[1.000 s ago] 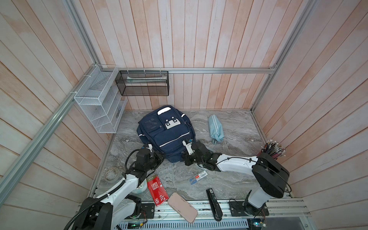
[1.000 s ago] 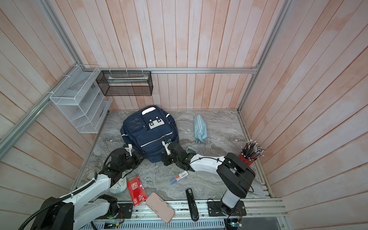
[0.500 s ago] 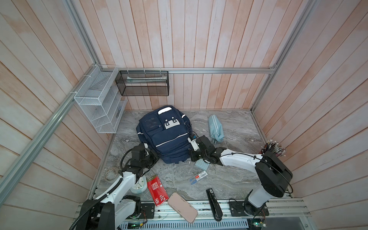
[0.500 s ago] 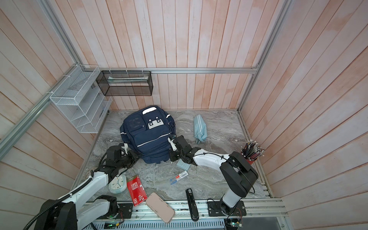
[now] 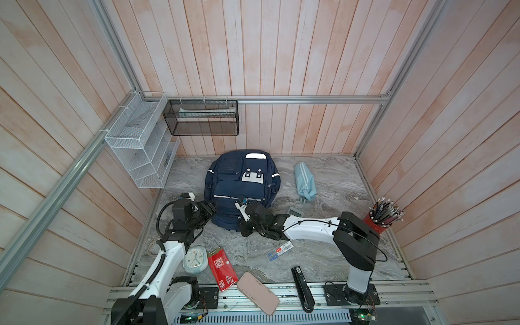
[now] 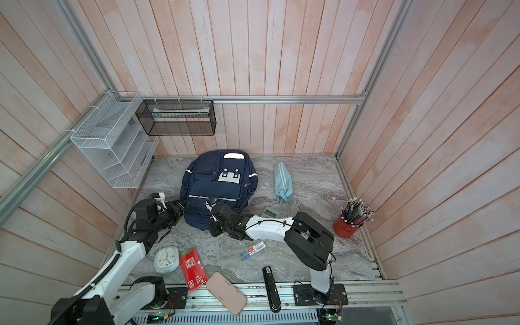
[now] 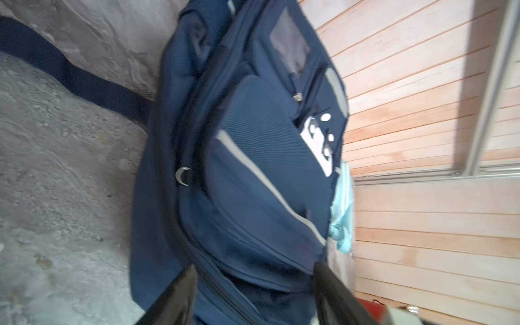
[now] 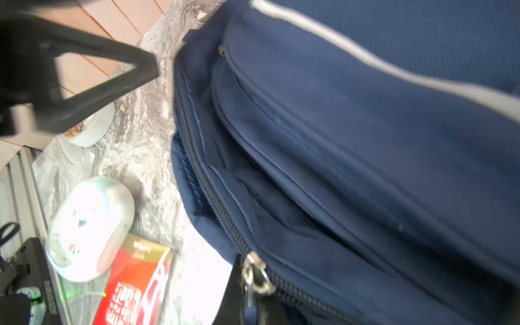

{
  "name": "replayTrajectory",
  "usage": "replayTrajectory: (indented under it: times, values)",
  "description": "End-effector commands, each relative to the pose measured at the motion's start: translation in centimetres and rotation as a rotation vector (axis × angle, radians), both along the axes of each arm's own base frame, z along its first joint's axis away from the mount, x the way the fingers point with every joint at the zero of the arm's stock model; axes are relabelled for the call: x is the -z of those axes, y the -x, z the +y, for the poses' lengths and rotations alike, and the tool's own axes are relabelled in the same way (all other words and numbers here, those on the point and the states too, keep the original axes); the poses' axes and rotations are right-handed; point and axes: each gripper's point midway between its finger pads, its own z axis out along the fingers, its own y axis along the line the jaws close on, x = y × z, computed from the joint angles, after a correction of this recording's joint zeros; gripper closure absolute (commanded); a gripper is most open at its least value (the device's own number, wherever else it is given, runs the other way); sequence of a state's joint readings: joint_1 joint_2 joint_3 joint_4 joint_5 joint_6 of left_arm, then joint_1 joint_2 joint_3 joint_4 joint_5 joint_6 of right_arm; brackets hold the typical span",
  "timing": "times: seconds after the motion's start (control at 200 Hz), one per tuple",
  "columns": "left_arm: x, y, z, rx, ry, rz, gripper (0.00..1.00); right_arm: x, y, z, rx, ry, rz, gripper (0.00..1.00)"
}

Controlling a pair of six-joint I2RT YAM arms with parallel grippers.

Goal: Pack the student bag
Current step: 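Grasp the backpack zipper pull with the right gripper while the left holds the bag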

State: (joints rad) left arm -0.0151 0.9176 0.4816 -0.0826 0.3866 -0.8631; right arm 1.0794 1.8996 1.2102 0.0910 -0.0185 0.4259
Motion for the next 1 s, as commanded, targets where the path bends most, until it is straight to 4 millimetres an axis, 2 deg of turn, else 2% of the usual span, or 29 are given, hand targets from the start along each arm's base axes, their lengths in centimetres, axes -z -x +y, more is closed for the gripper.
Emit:
replayTrajectory:
  times: [0.0, 0.09, 0.165, 0.305, 0.445, 0.49, 0.55, 0.615, 0.635, 0.725, 0.86, 0.995]
  values:
    - [2.4, 3.0, -2.3, 0.038, 0.084, 0.079, 0.27, -2.4, -0.2, 2.7, -0.037, -0.11, -0.015, 1.0]
    - [3.4, 4.0, -4.7, 0.081, 0.166, 0.096, 0.26, -2.5, 0.2, 3.1, -0.054, -0.139, -0.006, 1.0]
    - [4.4, 3.9, -5.8, 0.105, 0.177, 0.135, 0.26, -2.5, 0.5, 3.3, -0.067, -0.145, -0.007, 1.0]
    - [5.5, 2.3, -5.9, 0.092, 0.149, 0.157, 0.26, -3.0, 1.6, 3.4, -0.091, -0.161, -0.025, 1.0]
    - [4.8, 0.0, -5.7, 0.06, 0.12, 0.109, 0.27, -2.1, 2.8, 3.6, -0.131, -0.145, -0.027, 1.0]
    - [4.6, -0.5, -5.7, 0.059, 0.103, 0.102, 0.33, -1.7, 2.9, 3.4, -0.125, -0.138, -0.017, 1.0]
    - [4.4, -0.9, -5.9, 0.07, 0.092, 0.093, 0.52, -1.4, 2.9, 2.9, -0.118, -0.127, -0.014, 1.0]
    - [4.8, -0.9, -5.8, 0.075, 0.065, 0.108, 0.93, -1.1, 2.3, 1.7, -0.087, -0.121, -0.003, 1.0]
    - [4.9, -0.8, -5.7, 0.075, 0.06, 0.113, 1.0, -1.0, 2.0, 1.2, -0.077, -0.119, 0.002, 1.0]
    - [4.8, -0.5, -4.9, 0.069, 0.045, 0.116, 1.0, -0.2, 0.6, -1.5, -0.028, -0.095, 0.023, 1.0]
    - [4.0, 0.1, -3.3, 0.039, 0.057, 0.093, 1.0, 2.7, -1.8, -6.6, 0.04, -0.015, 0.085, 1.0]
    - [3.5, 0.6, -1.6, 0.001, 0.042, 0.079, 1.0, 3.6, -3.9, -11.0, 0.102, 0.034, 0.087, 1.0]
